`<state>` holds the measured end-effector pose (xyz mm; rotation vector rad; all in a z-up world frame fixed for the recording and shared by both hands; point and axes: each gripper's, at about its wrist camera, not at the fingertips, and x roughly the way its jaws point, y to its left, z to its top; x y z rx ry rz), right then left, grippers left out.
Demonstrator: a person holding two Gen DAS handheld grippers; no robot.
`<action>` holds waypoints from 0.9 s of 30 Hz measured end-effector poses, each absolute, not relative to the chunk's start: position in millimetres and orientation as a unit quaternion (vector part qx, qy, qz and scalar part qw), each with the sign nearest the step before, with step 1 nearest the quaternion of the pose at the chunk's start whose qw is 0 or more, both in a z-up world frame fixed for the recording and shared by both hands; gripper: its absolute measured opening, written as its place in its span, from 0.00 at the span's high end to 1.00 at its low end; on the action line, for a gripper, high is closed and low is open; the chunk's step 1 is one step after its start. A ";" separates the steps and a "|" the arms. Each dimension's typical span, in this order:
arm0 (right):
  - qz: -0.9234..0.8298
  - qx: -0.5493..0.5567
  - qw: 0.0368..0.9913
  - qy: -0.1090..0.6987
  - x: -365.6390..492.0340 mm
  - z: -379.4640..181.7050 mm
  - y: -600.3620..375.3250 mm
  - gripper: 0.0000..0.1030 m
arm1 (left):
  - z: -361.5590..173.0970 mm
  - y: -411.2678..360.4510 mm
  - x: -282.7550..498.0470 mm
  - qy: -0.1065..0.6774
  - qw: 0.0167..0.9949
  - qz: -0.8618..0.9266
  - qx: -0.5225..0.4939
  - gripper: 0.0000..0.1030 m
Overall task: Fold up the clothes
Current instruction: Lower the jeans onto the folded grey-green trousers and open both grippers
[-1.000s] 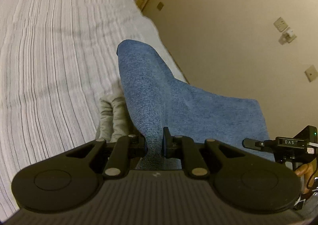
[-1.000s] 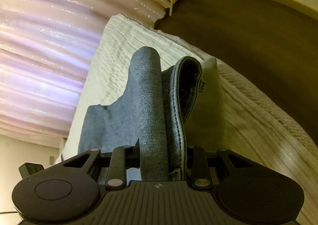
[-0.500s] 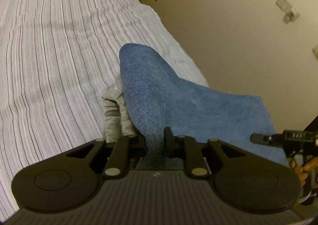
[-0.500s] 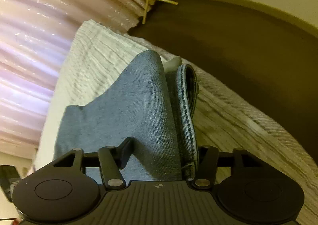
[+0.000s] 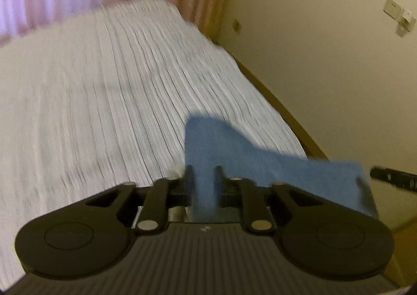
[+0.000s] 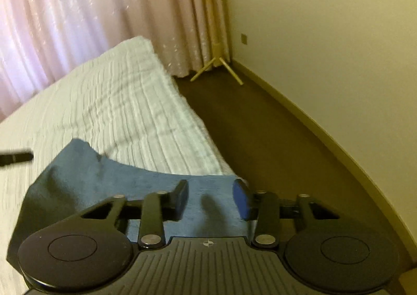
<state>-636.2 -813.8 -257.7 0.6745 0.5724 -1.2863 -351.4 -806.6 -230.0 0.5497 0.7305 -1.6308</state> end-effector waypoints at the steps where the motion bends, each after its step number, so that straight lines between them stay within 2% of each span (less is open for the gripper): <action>1: -0.581 0.306 0.708 0.261 -633.6 -264.8 -816.4 0.60 | -227.0 -808.0 -354.5 0.304 0.596 -0.706 0.231 0.95; 5: -0.586 0.303 0.693 0.290 -623.7 -291.3 -829.8 0.60 | -237.2 -822.6 -373.6 0.293 0.561 -0.730 0.257 0.98; 7: -0.582 0.297 0.699 0.291 -622.5 -297.2 -828.4 0.60 | -262.6 -832.3 -377.0 0.290 0.561 -0.718 0.292 0.98; 10: -0.575 0.295 0.710 0.279 -624.3 -286.2 -815.7 0.60 | -292.2 -832.9 -363.9 0.295 0.565 -0.718 0.282 0.96; 14: -0.571 0.330 0.706 0.258 -634.3 -269.4 -781.8 0.60 | -276.9 -819.5 -353.5 0.310 0.568 -0.716 0.263 0.98; 19: -0.564 0.370 0.693 0.254 -634.5 -251.8 -709.2 0.60 | -242.3 -760.7 -347.9 0.311 0.549 -0.736 0.247 0.98; 24: -0.553 0.371 0.681 0.304 -615.2 -278.9 -697.1 0.60 | -250.9 -709.2 -353.8 0.310 0.549 -0.721 0.289 0.98; 26: -0.550 0.362 0.679 0.325 -607.9 -282.1 -701.9 0.57 | -267.7 -710.0 -350.7 0.328 0.559 -0.700 0.300 0.97; 27: -0.546 0.363 0.680 0.329 -605.9 -277.3 -702.5 0.48 | -272.3 -711.6 -348.5 0.339 0.562 -0.694 0.297 0.97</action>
